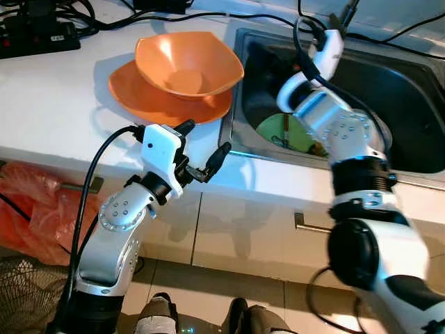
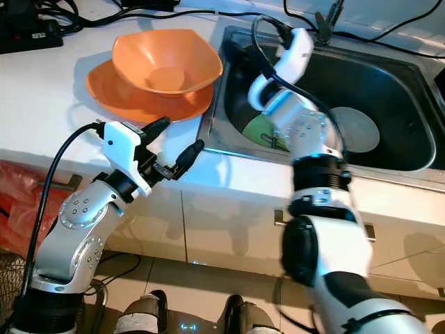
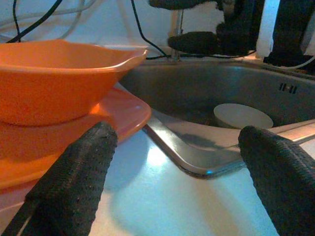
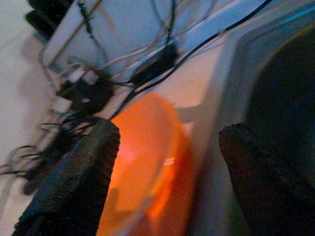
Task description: Kitchen organization
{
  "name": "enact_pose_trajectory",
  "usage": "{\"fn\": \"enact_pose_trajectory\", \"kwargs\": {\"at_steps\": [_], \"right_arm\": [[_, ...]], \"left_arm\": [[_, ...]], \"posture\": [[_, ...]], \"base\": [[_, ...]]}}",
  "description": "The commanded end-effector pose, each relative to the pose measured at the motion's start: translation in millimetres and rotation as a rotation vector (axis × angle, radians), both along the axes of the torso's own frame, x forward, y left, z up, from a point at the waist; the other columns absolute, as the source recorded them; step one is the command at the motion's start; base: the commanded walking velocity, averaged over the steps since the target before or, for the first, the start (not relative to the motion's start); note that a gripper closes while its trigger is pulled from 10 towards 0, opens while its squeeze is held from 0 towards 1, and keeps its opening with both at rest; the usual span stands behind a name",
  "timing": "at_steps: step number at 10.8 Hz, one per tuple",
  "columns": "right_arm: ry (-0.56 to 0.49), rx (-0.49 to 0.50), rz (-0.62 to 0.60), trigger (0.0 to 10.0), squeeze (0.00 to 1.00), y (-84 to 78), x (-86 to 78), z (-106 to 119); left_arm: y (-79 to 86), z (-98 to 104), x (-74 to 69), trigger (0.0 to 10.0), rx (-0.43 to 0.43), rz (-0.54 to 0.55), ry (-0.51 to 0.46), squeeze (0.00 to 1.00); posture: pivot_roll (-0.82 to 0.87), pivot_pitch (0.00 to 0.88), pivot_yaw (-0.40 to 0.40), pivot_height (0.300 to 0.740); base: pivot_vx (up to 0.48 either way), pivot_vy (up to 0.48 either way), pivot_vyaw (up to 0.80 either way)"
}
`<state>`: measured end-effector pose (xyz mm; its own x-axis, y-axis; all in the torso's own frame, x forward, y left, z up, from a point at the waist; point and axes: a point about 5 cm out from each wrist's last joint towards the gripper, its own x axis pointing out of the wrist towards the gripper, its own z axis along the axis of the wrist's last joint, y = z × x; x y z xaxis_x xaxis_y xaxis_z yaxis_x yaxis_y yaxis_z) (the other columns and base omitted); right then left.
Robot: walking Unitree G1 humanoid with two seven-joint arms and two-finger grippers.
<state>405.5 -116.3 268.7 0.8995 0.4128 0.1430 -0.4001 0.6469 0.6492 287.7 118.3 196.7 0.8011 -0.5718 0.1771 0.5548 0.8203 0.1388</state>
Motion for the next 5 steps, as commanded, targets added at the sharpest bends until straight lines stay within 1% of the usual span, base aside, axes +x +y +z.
{"fn": "enact_pose_trajectory", "kwargs": {"at_steps": [1,2,3,4,5], "right_arm": [[-0.029,-0.060,-0.079,10.0,1.00,-21.5,1.2,-3],[-0.084,-0.115,-0.132,10.0,0.88,-35.7,-0.1,3],[-0.146,-0.222,-0.224,10.0,0.00,-54.8,-2.8,6],[-0.172,-0.245,-0.269,10.0,0.00,-66.7,-6.2,5],[-0.212,-0.308,-0.311,10.0,0.00,-78.1,-11.9,2]], "left_arm": [[-4.6,-8,-0.2,10.0,0.011,-0.021,0.038,0.00],[-4.0,-8,-0.5,10.0,0.011,-0.020,0.039,0.00],[-4.4,-9,-0.6,10.0,0.011,-0.023,0.041,0.00],[-5.1,-9,-0.5,10.0,0.010,-0.026,0.042,0.00],[-5.9,-9,-0.3,10.0,0.010,-0.029,0.043,0.00]], "posture": [[0.23,0.198,-0.113,0.740],[0.22,0.199,-0.111,0.740],[0.22,0.199,-0.111,0.740],[0.21,0.201,-0.108,0.740],[0.20,0.203,-0.106,0.740]], "base": [[0.000,0.000,0.00],[0.000,0.000,0.00],[0.000,0.000,0.00],[0.000,0.000,0.00],[0.000,0.000,0.00]]}}
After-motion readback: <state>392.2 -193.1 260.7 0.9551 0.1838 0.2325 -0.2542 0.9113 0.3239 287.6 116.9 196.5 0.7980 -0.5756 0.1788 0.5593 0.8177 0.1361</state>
